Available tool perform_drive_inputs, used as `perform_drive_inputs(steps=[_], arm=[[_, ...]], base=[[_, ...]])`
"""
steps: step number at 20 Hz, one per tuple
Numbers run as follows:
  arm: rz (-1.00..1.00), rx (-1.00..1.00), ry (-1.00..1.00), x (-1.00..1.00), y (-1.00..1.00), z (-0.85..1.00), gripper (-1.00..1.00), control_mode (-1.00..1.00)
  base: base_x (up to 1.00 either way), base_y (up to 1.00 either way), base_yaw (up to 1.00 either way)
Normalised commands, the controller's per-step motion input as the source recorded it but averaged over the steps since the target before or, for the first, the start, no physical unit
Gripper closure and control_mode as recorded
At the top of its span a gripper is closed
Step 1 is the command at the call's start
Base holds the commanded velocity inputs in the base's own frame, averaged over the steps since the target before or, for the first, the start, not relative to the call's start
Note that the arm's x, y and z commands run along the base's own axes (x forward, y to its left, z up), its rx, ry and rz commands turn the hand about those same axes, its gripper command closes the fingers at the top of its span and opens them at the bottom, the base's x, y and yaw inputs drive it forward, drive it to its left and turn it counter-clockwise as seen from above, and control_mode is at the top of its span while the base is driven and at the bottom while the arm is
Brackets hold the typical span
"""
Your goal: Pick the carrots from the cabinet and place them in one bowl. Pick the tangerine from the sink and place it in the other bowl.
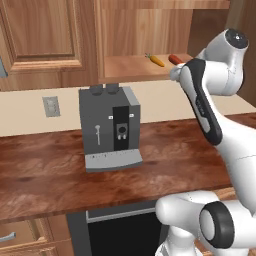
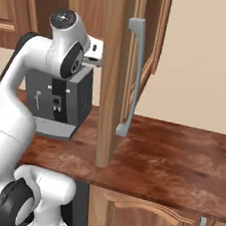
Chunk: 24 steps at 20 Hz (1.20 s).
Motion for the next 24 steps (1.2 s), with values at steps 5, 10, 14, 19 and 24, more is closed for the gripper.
perform_drive_inputs(steps=[5,10,14,19,24], arm=[[0.04,0.00,-0.13,0.33,-0.08,0.00,-1.00,-1.00],[0.00,-0.02,-0.14,0.33,-0.06,0.00,-1.00,-1.00],[0.00,-0.02,-0.08,0.38,-0.05,0.00,-1.00,-1.00],[0.00,0.00,0.00,0.43,-0.08,0.02,-1.00,-1.00],[0.00,0.00,0.03,0.44,-0.10,0.05,-1.00,-1.00]], base=[[0.00,0.00,0.00],[0.00,0.00,0.00],[0.00,0.00,0.00],[0.00,0.00,0.00],[0.00,0.00,0.00]])
